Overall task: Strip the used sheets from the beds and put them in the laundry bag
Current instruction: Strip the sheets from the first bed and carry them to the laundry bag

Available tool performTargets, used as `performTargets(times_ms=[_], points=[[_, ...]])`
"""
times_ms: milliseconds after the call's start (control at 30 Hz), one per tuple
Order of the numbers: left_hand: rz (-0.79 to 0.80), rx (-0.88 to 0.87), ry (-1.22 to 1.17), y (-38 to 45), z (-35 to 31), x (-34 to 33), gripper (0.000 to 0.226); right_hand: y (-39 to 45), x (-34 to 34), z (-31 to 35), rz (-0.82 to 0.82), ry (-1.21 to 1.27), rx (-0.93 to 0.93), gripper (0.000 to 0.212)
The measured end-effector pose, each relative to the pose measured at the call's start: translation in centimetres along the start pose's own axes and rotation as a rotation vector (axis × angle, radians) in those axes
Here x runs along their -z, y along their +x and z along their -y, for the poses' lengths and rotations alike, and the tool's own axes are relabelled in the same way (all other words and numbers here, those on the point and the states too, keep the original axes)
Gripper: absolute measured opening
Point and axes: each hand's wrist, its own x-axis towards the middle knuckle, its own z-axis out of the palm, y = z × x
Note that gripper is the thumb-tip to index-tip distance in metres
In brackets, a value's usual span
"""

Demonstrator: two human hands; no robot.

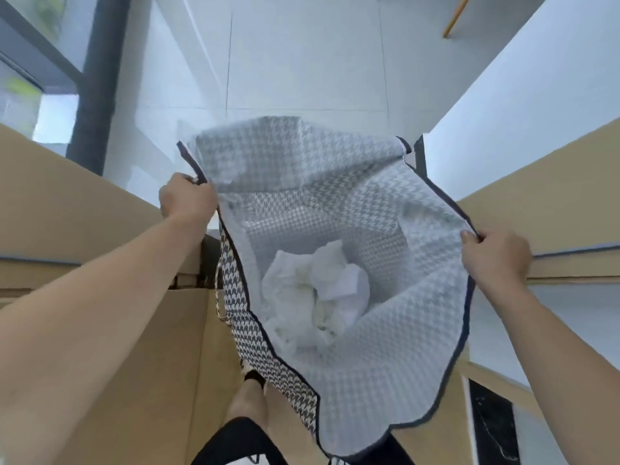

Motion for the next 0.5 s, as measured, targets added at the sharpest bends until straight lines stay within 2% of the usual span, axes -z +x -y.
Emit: performTargets(times_ms=[133, 267, 400, 500], points=[[0.066, 0.016, 0.103, -3.9, 2.5, -0.7, 0.039, -1.6, -2.1, -2.7, 0.067, -0.066, -0.009, 0.036], [0.155, -0.013, 0.127, -7.7, 4.4, -1.5, 0.077, -3.0, -3.4, -5.4, 0.152, -0.166, 0.012, 0.02], [0.219, 0.011, 0.184, -12.3, 6.4, -1.5, 0.08, -3.5, -2.7, -7.1, 0.201, -0.169, 0.018, 0.011], [0.288, -0.029, 0.266, -15.3, 7.4, -0.8, 0.078, -3.9, -1.6, -7.9, 0.242, -0.155, 0.009, 0.019]])
